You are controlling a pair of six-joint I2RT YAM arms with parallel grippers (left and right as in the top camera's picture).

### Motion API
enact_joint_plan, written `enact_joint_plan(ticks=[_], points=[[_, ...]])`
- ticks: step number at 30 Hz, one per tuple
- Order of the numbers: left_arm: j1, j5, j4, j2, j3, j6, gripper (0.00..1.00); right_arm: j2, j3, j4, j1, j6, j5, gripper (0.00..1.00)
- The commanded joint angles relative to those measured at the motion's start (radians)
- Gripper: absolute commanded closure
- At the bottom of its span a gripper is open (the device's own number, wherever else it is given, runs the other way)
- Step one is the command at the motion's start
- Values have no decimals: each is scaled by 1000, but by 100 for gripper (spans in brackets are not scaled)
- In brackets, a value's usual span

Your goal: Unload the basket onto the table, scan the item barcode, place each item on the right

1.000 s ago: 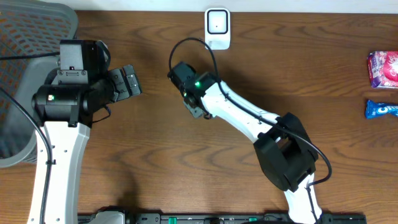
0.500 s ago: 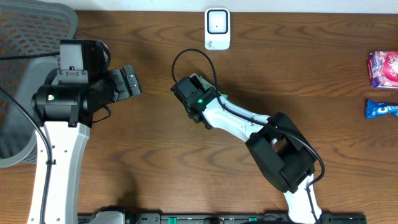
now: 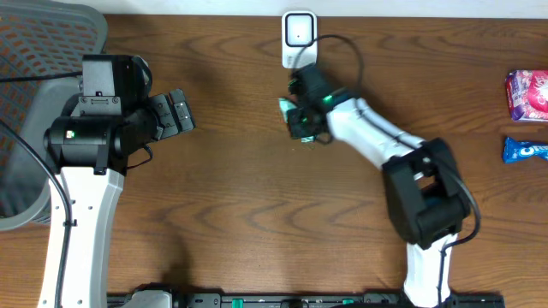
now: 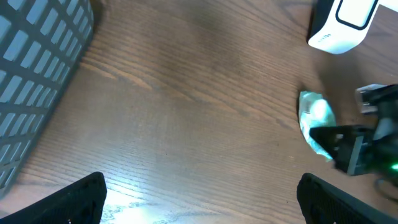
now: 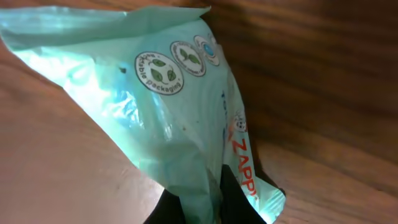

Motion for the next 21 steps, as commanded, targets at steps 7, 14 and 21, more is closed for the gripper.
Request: enact_joint_plan(ticks=[7, 14, 21], points=[[3, -5, -2, -2, 1, -2, 2, 42, 12, -9, -271, 28, -824, 99], [3, -5, -2, -2, 1, -2, 2, 63, -97, 52, -372, 127, -888, 98], [3, -5, -2, -2, 1, -2, 2, 83, -177, 177, -438, 253, -790, 68]])
